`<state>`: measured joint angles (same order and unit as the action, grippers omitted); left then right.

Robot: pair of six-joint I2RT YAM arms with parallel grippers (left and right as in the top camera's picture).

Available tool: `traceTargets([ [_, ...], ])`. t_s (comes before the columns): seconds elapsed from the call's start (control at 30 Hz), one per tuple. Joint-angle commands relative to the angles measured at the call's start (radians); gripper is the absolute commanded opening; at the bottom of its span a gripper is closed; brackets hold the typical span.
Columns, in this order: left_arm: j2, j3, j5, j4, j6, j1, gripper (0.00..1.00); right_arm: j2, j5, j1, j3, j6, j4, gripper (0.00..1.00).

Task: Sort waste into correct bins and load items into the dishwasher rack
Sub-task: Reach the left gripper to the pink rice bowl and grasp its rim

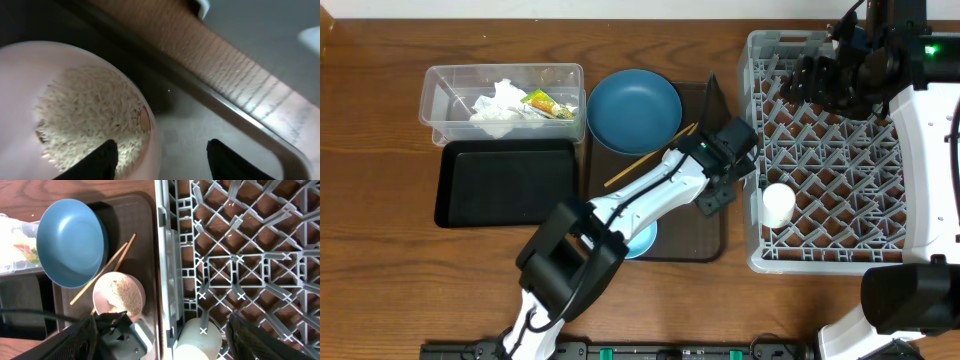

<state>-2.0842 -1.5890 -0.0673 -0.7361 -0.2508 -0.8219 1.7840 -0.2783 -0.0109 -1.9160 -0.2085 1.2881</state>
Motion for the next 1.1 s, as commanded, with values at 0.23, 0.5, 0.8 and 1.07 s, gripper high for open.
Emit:
traceTargets([
  [0.23, -0.011, -0.002, 0.015, 0.013, -0.025, 0.000, 0.38, -0.021, -0.010, -0.003, -0.011, 0.024, 0.006, 0.81],
  [0.5, -0.011, 0.034, 0.015, 0.039, -0.025, 0.000, 0.33, -0.021, -0.010, -0.003, -0.011, 0.031, 0.010, 0.81],
  [0.8, -0.012, 0.034, 0.007, 0.047, -0.021, 0.000, 0.27, -0.021, -0.010, -0.003, -0.011, 0.042, 0.014, 0.81],
  [1.07, -0.016, 0.034, 0.007, 0.049, -0.021, 0.000, 0.06, -0.021, -0.010, -0.003, -0.011, 0.050, 0.014, 0.81],
])
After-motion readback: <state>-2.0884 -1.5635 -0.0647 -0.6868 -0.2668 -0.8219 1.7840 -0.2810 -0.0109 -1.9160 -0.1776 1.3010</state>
